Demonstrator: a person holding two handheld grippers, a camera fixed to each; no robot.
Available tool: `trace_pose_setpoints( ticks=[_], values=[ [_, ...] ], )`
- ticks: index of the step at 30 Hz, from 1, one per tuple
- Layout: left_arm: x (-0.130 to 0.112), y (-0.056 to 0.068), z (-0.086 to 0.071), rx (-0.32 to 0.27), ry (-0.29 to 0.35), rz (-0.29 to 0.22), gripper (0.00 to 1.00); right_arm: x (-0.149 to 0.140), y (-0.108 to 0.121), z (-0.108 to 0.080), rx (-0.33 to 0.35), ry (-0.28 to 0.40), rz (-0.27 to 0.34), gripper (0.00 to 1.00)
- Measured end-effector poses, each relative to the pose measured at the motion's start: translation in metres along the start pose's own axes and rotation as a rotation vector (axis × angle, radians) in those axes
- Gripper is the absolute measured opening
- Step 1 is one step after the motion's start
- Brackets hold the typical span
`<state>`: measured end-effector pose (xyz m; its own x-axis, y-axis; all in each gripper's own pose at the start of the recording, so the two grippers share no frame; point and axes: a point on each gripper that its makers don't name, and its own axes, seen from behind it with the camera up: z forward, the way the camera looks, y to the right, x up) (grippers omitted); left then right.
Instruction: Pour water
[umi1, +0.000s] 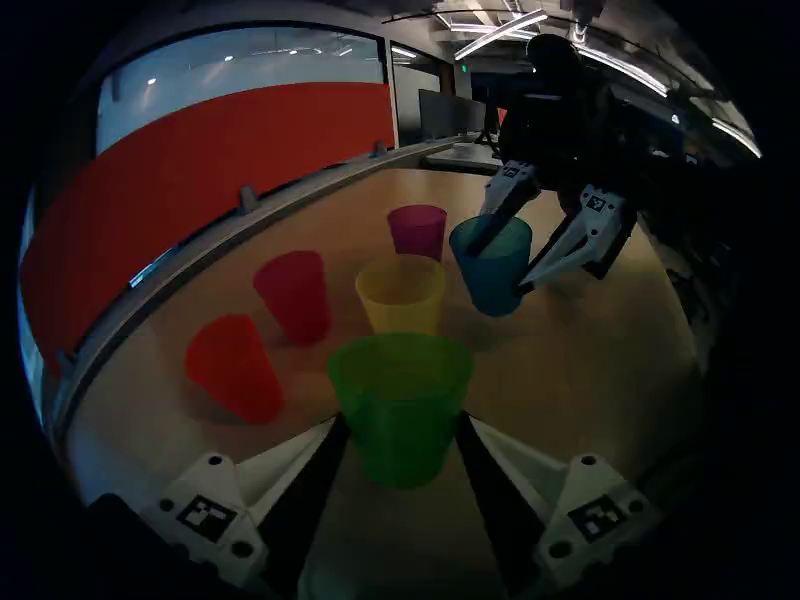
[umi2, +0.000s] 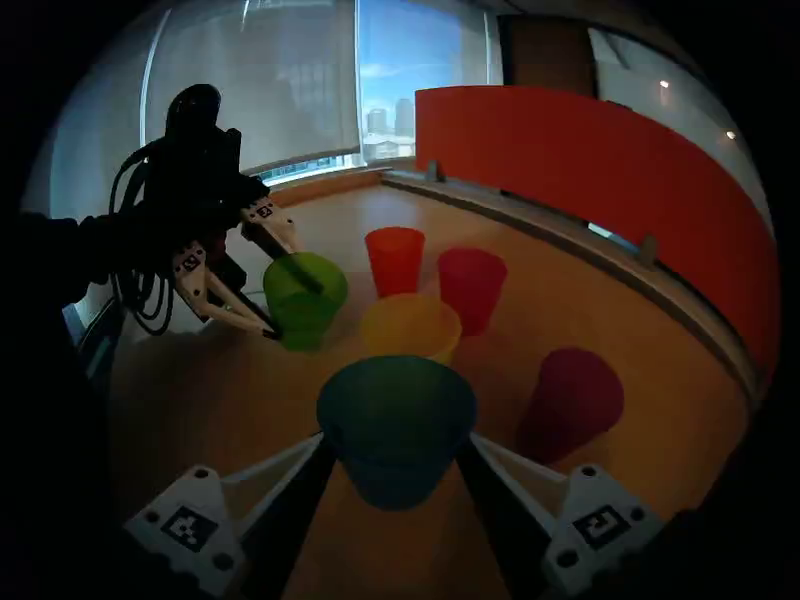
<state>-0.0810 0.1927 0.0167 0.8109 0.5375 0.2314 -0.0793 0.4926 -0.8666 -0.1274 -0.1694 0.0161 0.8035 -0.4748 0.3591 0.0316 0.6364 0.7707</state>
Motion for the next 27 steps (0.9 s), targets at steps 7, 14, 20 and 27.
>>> trace_pose_setpoints(
  ticks=[7,14,20,27],
  values=[
    [-0.005,0.000,0.002,-0.004,-0.013,0.001,0.77,-0.002,0.000,0.002,0.000,-0.003,0.006,0.86],
    [-0.010,0.000,0.004,-0.009,-0.032,0.006,0.77,-0.005,-0.001,0.003,0.001,-0.009,0.008,0.86],
    [-0.012,0.000,0.005,-0.008,-0.040,0.012,0.76,-0.007,-0.001,0.004,0.002,-0.011,0.007,0.86],
    [-0.013,0.000,0.006,-0.010,-0.046,0.003,0.77,-0.007,0.000,0.005,0.000,-0.013,0.006,0.86]
  ],
)
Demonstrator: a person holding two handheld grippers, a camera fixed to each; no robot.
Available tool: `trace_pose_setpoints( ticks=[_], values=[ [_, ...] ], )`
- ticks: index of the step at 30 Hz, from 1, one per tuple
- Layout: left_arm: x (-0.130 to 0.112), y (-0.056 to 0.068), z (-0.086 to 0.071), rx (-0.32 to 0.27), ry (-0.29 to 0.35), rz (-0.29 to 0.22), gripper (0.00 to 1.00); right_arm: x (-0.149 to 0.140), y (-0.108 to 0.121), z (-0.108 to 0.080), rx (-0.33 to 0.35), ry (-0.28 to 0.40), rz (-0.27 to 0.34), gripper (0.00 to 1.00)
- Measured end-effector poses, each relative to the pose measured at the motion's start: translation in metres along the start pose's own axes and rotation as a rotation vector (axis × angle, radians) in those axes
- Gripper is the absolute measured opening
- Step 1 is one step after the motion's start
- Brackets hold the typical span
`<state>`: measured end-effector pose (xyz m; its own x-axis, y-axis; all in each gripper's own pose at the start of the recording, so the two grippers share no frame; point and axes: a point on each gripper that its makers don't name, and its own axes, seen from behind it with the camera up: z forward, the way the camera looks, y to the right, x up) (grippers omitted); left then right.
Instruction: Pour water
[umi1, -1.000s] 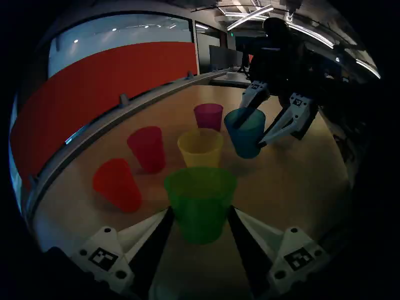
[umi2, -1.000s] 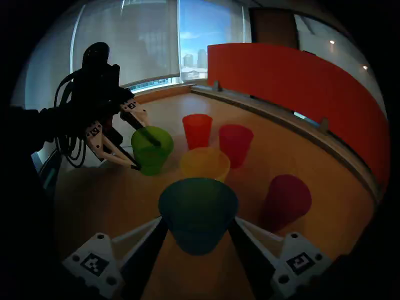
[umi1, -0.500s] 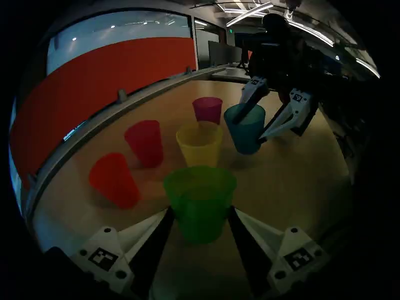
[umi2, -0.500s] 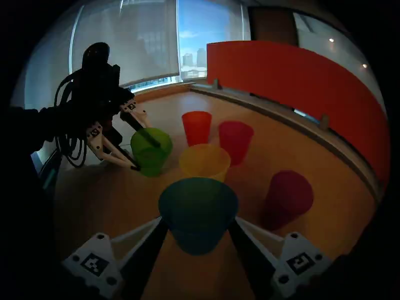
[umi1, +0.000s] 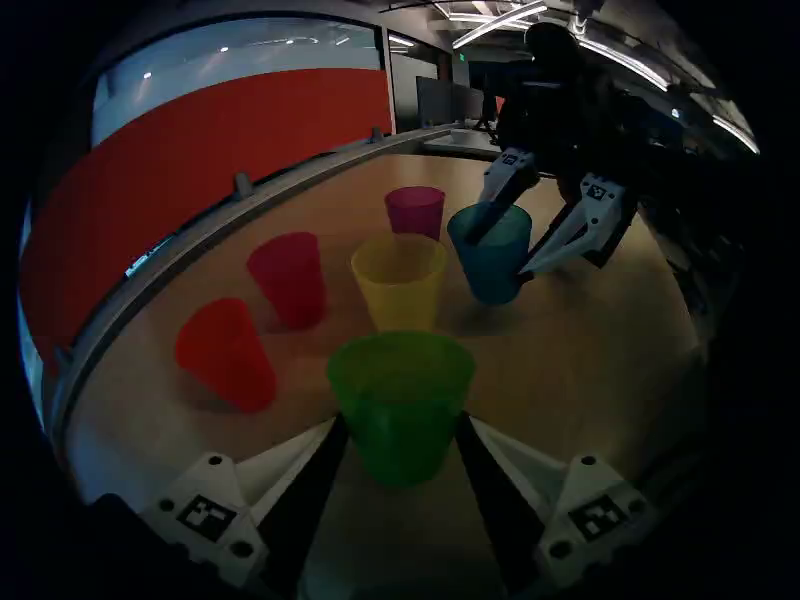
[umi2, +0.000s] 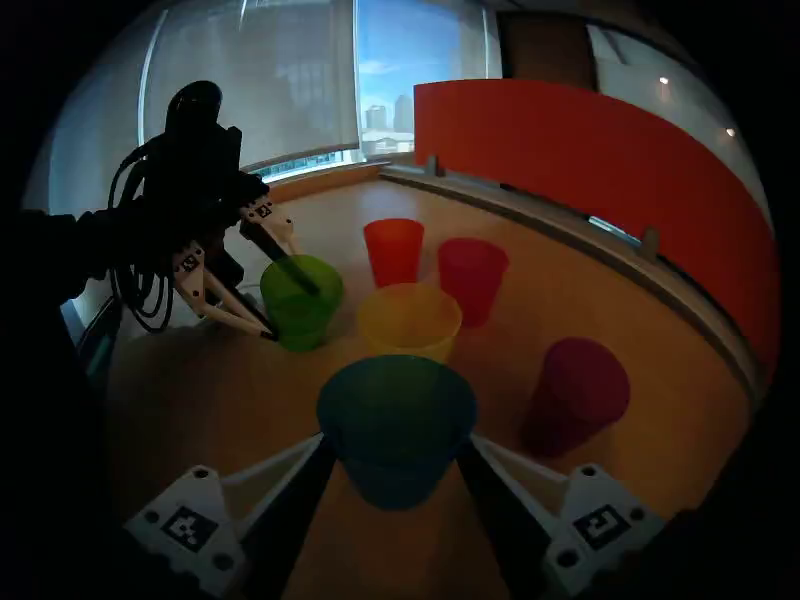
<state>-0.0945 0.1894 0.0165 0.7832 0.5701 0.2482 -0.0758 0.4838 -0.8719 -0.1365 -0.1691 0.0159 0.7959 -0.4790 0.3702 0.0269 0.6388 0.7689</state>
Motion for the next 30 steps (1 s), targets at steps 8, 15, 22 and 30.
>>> trace_pose_setpoints(
  ticks=[8,15,22,30],
  values=[
    [-0.0009,0.0012,-0.0012,-0.006,-0.011,0.000,0.77,-0.0011,-0.0014,0.0013,0.002,-0.003,-0.002,0.86],
    [-0.0026,0.0009,-0.0030,-0.010,-0.017,-0.017,0.77,-0.0005,-0.0016,0.0011,0.002,-0.002,-0.003,0.86],
    [-0.0044,0.0008,-0.0049,-0.009,-0.022,-0.024,0.77,-0.0037,-0.0030,0.0013,0.004,-0.009,-0.002,0.86],
    [-0.0066,0.0002,-0.0059,-0.007,-0.032,-0.023,0.77,-0.0077,-0.0031,0.0022,0.000,-0.018,-0.005,0.86]
  ],
)
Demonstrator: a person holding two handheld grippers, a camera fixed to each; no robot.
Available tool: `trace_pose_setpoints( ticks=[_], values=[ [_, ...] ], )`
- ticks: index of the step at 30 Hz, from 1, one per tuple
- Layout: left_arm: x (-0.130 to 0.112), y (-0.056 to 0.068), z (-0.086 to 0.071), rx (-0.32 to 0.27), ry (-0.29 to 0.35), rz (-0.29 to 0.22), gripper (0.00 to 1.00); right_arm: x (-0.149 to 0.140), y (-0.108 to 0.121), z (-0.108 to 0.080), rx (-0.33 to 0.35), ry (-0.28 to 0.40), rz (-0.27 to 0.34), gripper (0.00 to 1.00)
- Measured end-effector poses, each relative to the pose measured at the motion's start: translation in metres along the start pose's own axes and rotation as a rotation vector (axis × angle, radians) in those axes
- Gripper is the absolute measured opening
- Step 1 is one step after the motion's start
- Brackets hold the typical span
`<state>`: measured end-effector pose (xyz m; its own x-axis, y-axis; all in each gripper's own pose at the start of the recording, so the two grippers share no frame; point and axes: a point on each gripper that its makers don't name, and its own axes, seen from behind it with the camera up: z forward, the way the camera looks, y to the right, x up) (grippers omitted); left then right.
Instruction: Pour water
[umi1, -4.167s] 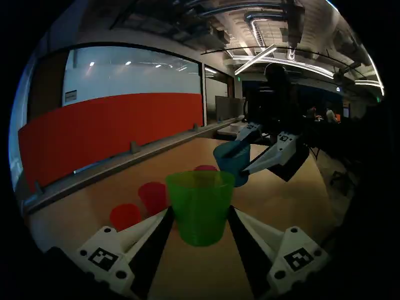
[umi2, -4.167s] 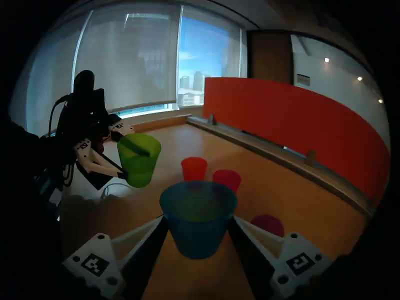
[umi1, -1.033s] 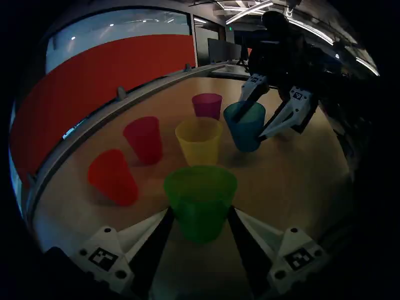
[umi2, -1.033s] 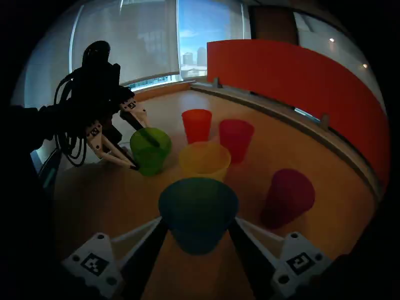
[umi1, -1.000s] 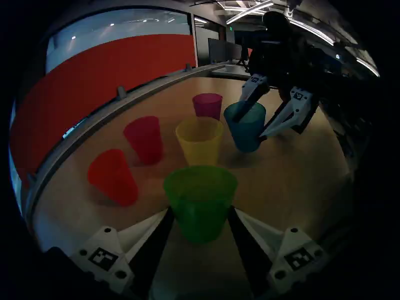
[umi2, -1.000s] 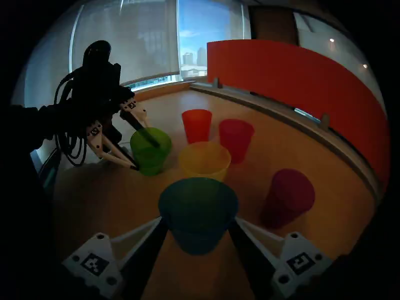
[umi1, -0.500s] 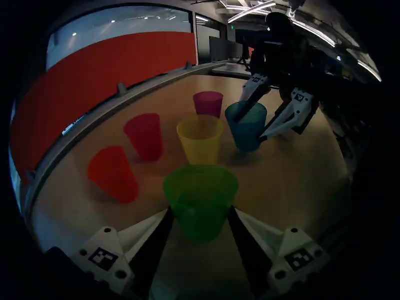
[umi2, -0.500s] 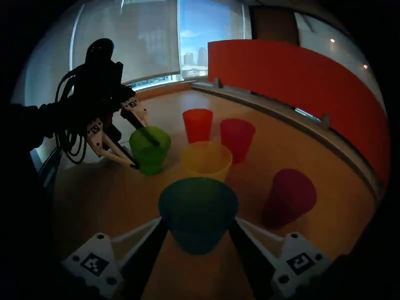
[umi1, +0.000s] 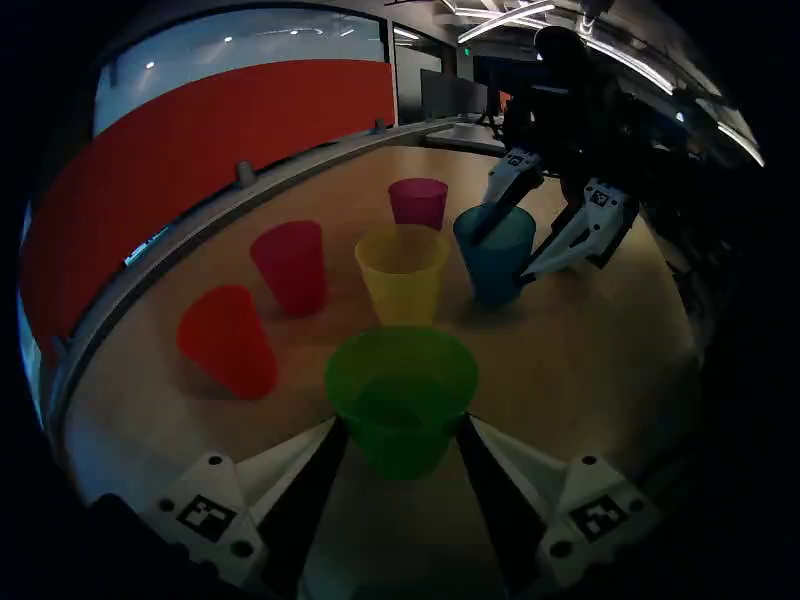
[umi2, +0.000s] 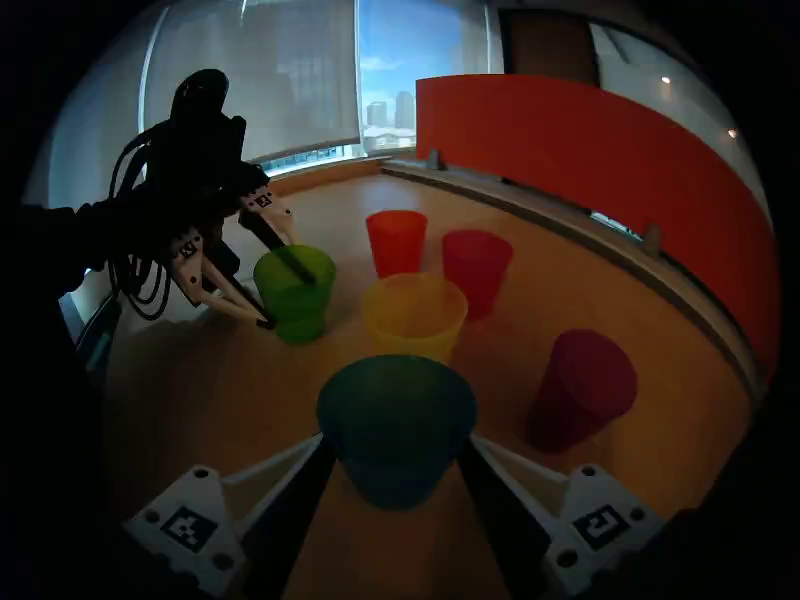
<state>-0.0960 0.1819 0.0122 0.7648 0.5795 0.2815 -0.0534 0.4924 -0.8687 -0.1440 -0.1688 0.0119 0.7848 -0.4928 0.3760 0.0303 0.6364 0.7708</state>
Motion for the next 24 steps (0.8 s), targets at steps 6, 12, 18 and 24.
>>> trace_pose_setpoints(
  ticks=[6,12,18,24],
  values=[
    [-0.001,0.000,-0.001,0.002,-0.003,-0.003,0.77,-0.004,-0.001,0.002,0.000,-0.010,-0.002,0.86],
    [-0.005,0.000,-0.003,0.004,-0.010,-0.013,0.77,-0.008,-0.002,0.002,-0.003,-0.020,-0.012,0.86],
    [-0.009,0.000,-0.003,0.006,-0.013,-0.019,0.77,-0.011,-0.003,0.001,-0.008,-0.029,-0.024,0.86],
    [-0.010,-0.001,-0.003,0.008,-0.012,-0.022,0.78,-0.013,-0.004,0.002,-0.009,-0.037,-0.020,0.87]
  ],
)
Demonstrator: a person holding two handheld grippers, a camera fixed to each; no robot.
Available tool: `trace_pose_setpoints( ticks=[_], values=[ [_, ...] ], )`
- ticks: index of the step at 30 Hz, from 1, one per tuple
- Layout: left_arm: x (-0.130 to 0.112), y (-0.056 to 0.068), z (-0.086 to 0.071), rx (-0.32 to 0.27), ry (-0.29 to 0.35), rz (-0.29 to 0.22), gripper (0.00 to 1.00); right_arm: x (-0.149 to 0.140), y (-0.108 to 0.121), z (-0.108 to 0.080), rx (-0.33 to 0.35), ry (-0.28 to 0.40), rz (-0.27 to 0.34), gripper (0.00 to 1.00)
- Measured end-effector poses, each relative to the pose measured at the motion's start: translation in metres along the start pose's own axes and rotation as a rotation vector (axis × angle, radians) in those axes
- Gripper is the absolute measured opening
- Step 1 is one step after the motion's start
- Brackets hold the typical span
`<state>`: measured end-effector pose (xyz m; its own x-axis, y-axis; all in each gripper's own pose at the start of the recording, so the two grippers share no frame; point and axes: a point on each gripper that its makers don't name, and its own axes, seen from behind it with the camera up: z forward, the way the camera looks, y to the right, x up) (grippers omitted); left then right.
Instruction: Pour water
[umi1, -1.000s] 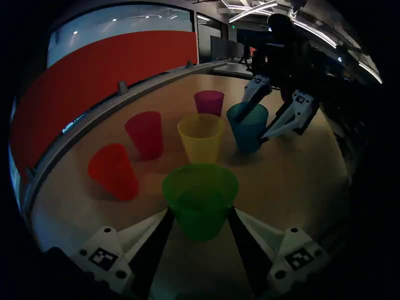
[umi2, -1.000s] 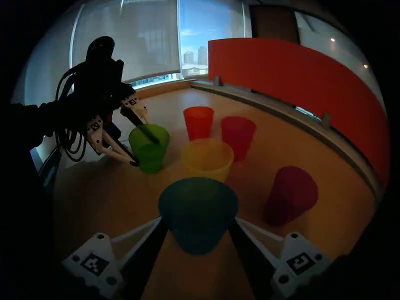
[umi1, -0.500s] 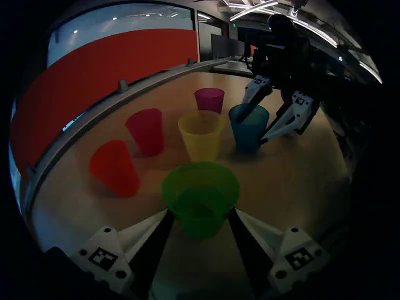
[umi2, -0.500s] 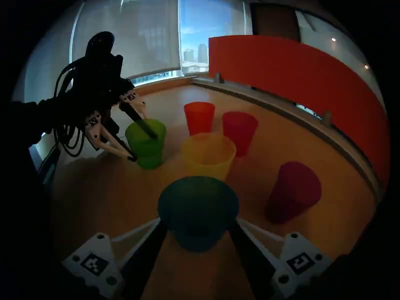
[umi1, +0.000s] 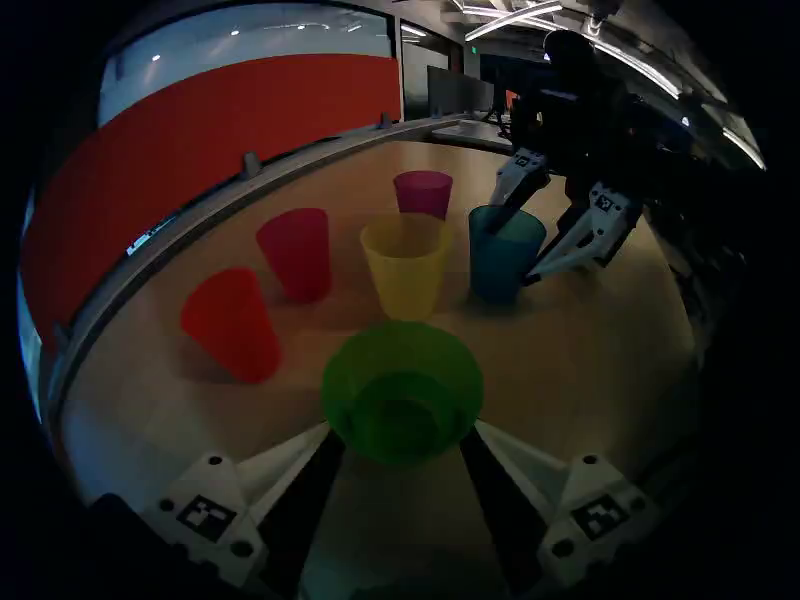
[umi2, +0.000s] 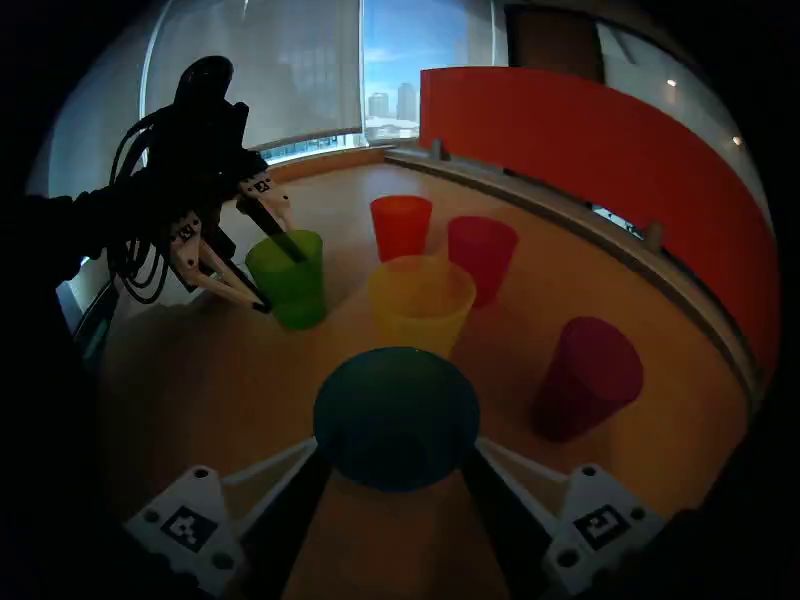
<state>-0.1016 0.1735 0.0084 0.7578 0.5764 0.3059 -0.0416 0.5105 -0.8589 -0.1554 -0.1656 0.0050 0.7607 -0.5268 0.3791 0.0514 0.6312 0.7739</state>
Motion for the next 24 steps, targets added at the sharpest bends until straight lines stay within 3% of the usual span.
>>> trace_pose_setpoints(
  ticks=[8,24],
  values=[
    [0.002,-0.001,-0.003,0.004,0.007,-0.007,0.80,-0.006,0.000,-0.001,-0.007,-0.022,-0.003,0.94],
    [-0.014,-0.004,-0.021,0.050,-0.012,-0.021,0.80,-0.007,0.000,-0.023,-0.042,-0.002,0.004,0.97]
  ],
)
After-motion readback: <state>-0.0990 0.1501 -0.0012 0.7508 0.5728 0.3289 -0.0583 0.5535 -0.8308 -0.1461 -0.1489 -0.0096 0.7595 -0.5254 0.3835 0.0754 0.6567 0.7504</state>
